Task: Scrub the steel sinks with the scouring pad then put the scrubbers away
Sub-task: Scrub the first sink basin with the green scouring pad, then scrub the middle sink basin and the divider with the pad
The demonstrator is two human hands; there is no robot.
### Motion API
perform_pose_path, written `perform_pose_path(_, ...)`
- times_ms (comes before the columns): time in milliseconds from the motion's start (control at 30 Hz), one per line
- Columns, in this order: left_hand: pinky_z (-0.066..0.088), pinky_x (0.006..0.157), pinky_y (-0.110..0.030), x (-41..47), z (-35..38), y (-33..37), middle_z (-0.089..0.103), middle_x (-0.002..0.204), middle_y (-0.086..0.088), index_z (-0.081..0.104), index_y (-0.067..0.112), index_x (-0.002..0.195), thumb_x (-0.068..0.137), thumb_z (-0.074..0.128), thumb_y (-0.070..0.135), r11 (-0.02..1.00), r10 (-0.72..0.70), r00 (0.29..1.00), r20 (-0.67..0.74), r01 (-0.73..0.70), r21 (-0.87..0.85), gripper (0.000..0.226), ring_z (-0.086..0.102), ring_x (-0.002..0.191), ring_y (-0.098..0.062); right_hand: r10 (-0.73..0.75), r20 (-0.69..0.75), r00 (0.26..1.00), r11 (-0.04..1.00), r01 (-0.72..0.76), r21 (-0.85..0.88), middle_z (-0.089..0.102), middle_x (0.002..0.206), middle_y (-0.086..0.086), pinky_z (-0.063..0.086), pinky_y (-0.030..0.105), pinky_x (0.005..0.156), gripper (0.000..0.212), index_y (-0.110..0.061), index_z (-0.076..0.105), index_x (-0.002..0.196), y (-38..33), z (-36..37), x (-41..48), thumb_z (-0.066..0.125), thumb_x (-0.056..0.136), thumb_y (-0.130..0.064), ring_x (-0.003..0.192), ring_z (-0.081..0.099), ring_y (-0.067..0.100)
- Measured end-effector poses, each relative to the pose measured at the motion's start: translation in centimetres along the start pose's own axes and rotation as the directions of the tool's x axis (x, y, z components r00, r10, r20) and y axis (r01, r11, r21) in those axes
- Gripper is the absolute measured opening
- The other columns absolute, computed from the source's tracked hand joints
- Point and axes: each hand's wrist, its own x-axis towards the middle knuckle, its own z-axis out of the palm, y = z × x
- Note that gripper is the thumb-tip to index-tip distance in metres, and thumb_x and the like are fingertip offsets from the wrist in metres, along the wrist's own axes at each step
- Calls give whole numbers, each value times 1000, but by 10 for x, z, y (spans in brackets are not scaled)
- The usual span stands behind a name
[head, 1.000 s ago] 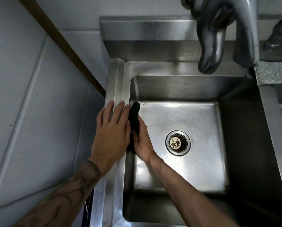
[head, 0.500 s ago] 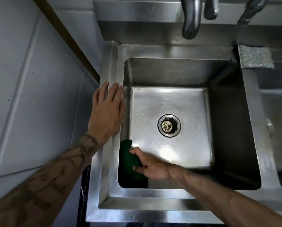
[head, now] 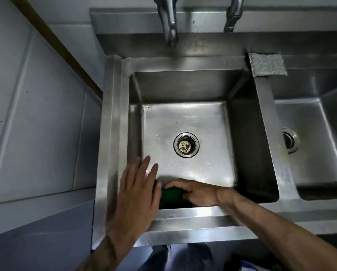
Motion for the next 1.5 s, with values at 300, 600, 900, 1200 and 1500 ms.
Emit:
perform_pose_path(300, 38, 124, -56, -12, 33, 77, 48, 162, -14, 59, 14, 148, 108, 30, 42, 988, -153, 984, 95, 152, 18, 57, 45, 151, -35, 117, -15, 993, 992, -118, -47, 45, 145, -8, 28, 26, 117, 66, -39, 47, 142, 87, -45, -78, 41, 93, 6, 136, 43, 12)
perform_pose_path(600, 39, 119, -55, -16, 38, 101, 57, 153, -16, 62, 6, 141, 108, 36, 29, 994, -111, 993, -30, 110, -5, 48, 52, 144, -36, 15, 80, 997, 984, -29, 175, 51, 143, -7, 32, 28, 115, 52, -30, 51, 140, 43, -30, -60, 44, 92, -12, 133, 45, 12)
perform_pose_path(900, 40, 118, -54, -17, 39, 100, 61, 148, -18, 64, 3, 138, 105, 42, 24, 992, -122, 989, -89, 120, -30, 45, 55, 140, -36, 154, 181, 971, 981, -128, -147, 54, 128, -13, 36, 28, 102, 34, -34, 52, 130, 62, -69, -92, 37, 102, -21, 116, 50, 11)
perform_pose_path(1200, 41, 118, -56, -18, 36, 101, 62, 146, -17, 66, 4, 135, 105, 38, 27, 989, -141, 989, -49, 139, -42, 47, 56, 139, -36, 322, 58, 945, 909, -291, -299, 49, 138, -1, 36, 31, 91, 36, -34, 44, 138, 58, -65, -115, 31, 106, -27, 119, 50, 22)
perform_pose_path(1500, 46, 114, -58, -16, 32, 100, 65, 143, -19, 69, 3, 131, 103, 34, 29, 991, -128, 992, 19, 128, -34, 52, 59, 136, -38, 352, -142, 925, 923, -368, -114, 47, 143, 5, 39, 46, 106, 41, -43, 40, 141, 34, -24, -86, 34, 102, -33, 128, 47, 35)
